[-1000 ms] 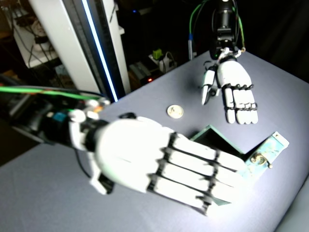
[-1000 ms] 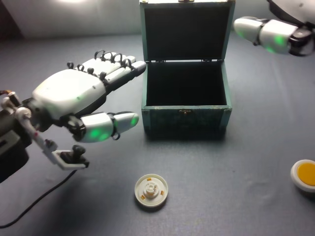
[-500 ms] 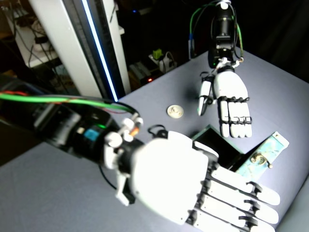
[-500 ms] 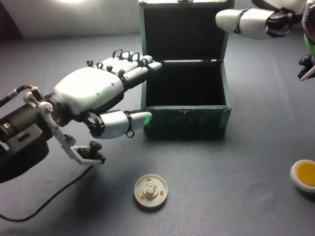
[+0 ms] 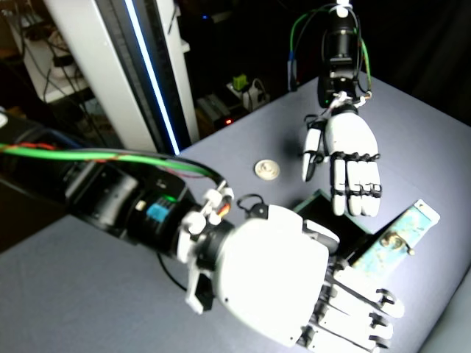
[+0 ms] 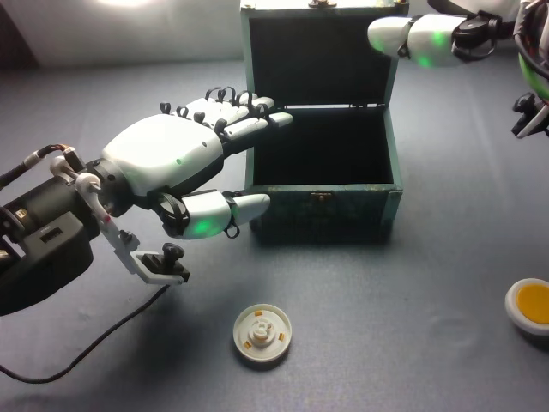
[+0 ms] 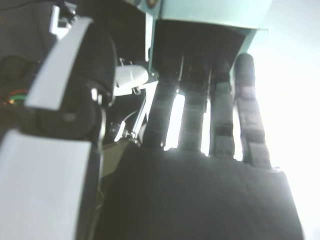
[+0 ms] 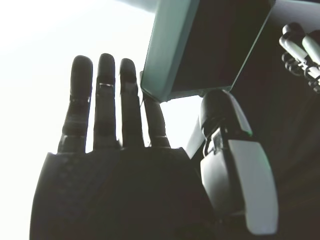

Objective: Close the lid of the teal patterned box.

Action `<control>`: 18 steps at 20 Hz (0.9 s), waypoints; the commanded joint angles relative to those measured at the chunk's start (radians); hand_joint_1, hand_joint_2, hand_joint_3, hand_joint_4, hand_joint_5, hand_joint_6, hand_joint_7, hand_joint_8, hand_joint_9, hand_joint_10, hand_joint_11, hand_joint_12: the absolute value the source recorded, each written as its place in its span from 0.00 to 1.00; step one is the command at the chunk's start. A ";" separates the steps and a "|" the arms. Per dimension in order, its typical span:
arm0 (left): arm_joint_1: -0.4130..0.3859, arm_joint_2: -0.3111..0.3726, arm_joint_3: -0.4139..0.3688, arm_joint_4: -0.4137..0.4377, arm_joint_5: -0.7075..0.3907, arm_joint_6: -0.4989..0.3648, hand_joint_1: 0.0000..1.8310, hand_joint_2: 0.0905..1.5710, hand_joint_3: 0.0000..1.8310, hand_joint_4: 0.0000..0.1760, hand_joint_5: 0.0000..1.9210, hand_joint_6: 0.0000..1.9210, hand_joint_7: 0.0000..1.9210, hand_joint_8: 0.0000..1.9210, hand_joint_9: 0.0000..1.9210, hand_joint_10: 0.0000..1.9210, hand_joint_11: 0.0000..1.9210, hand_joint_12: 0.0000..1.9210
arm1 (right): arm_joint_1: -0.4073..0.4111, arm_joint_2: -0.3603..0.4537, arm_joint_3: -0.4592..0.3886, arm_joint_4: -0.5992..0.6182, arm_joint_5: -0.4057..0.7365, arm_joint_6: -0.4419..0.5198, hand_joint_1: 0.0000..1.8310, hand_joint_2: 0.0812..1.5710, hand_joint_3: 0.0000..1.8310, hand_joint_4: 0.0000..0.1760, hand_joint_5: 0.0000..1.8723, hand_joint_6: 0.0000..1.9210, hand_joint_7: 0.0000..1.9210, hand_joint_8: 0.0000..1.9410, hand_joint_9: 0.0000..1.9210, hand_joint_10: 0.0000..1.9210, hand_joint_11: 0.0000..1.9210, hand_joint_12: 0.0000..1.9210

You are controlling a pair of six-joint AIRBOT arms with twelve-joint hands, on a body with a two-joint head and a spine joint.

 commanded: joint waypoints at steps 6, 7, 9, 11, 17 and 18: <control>0.005 0.008 -0.001 -0.037 -0.148 -0.008 0.24 0.89 0.00 0.00 0.07 0.00 0.03 0.00 0.01 0.00 0.00 0.27 | 0.012 0.012 -0.065 -0.069 0.137 0.002 0.06 0.85 0.00 0.00 0.10 0.50 0.20 0.53 0.16 0.76 0.11 1.00; 0.009 0.012 -0.004 -0.042 -0.153 -0.008 0.22 0.90 0.00 0.00 0.06 0.00 0.02 0.00 0.01 0.00 0.00 0.26 | 0.011 0.021 -0.084 -0.076 0.152 0.002 0.06 0.84 0.00 0.00 0.09 0.45 0.14 0.47 0.09 0.72 0.06 1.00; 0.017 0.017 -0.009 -0.053 -0.165 -0.008 0.25 0.90 0.00 0.00 0.07 0.00 0.02 0.00 0.01 0.00 0.00 0.27 | 0.006 0.055 -0.120 -0.094 0.177 0.002 0.03 0.83 0.00 0.00 0.10 0.27 0.14 0.22 0.05 0.53 0.00 0.95; 0.031 0.023 -0.017 -0.065 -0.182 -0.008 0.22 0.90 0.00 0.00 0.06 0.00 0.02 0.00 0.01 0.00 0.00 0.30 | -0.015 0.080 -0.158 -0.114 0.208 0.002 0.03 0.84 0.00 0.00 0.11 0.34 0.20 0.21 0.09 0.59 0.04 0.96; 0.083 0.045 -0.052 -0.090 -0.242 -0.008 0.18 0.88 0.00 0.11 0.05 0.00 0.00 0.00 0.00 0.00 0.00 0.16 | -0.089 0.153 -0.260 -0.145 0.319 0.002 0.04 0.85 0.00 0.00 0.05 0.44 0.15 0.36 0.07 0.63 0.02 0.98; 0.092 0.048 -0.057 -0.092 -0.253 -0.008 0.17 0.88 0.00 0.10 0.05 0.00 0.00 0.00 0.00 0.00 0.00 0.12 | -0.099 0.164 -0.274 -0.150 0.339 0.002 0.04 0.85 0.00 0.00 0.05 0.37 0.13 0.24 0.03 0.53 0.00 0.93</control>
